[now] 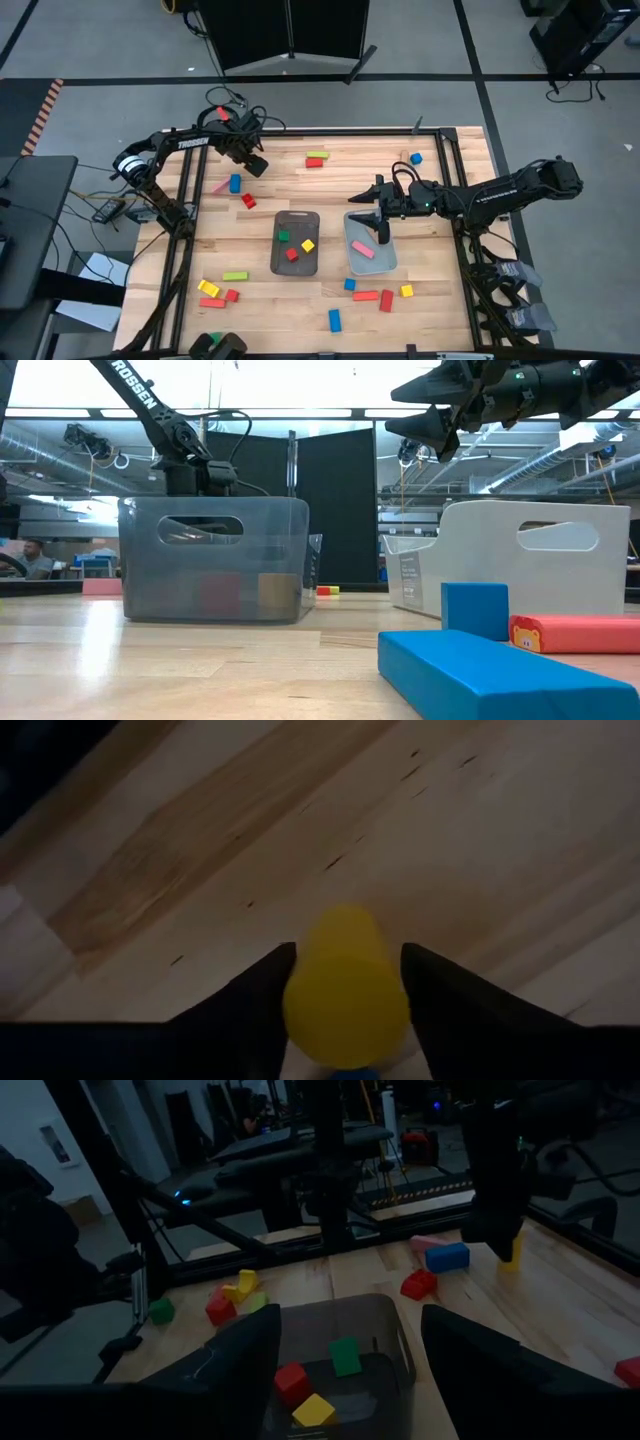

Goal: Sort blocks by size
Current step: Put the top large yellow block into the gray bin

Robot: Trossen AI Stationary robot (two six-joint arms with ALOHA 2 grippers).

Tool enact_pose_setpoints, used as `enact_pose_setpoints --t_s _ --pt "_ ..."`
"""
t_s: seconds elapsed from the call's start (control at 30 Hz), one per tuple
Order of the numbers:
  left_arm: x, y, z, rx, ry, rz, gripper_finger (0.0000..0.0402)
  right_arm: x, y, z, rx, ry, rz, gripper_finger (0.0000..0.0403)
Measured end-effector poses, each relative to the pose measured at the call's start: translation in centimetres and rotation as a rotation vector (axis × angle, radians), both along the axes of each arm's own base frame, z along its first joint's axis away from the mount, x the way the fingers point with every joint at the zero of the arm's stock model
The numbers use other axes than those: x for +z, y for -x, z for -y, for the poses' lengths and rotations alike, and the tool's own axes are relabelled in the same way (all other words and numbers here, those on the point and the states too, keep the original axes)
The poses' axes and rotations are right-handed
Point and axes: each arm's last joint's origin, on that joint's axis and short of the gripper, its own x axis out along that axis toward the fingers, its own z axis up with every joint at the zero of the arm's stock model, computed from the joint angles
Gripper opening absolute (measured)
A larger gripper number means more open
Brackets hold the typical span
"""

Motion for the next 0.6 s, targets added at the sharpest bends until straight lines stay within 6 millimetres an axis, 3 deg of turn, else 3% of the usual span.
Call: enact_pose_setpoints --t_s 0.17,0.43,0.6 --pt "0.0 0.1 -0.3 0.011 -0.01 0.01 0.0138 0.0 0.0 0.0 0.0 0.0 0.0 0.0254" --pt "0.1 0.0 -0.2 -0.02 0.011 0.04 0.0137 0.0 0.0 0.0 0.0 -0.003 0.0 0.0254" --pt "2.2 -0.8 1.0 -0.059 -0.042 0.125 0.0137 0.1 0.0 -0.1 0.013 -0.004 -0.001 0.0254"
